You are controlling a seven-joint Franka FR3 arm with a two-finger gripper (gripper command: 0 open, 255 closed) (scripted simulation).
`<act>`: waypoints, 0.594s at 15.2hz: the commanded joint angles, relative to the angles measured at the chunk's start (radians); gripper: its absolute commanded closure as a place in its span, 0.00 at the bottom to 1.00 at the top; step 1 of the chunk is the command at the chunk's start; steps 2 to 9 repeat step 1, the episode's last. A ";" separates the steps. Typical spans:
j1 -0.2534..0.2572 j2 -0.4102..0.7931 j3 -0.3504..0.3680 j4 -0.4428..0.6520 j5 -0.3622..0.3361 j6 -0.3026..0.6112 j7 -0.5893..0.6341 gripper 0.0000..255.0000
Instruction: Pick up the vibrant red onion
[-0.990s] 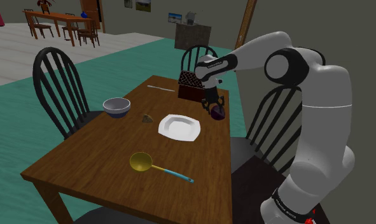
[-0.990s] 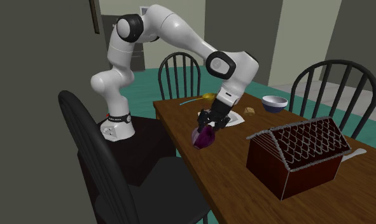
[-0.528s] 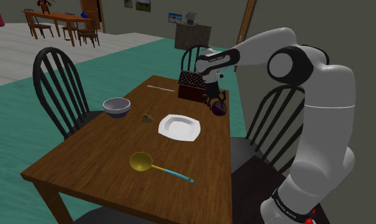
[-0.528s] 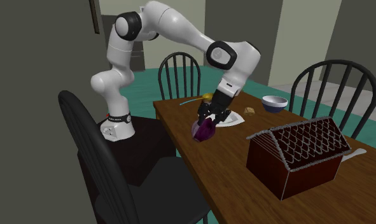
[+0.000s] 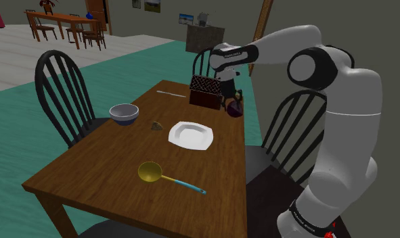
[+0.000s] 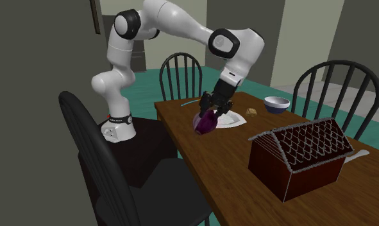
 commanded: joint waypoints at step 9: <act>0.001 -0.001 0.000 0.006 0.000 -0.008 0.000 1.00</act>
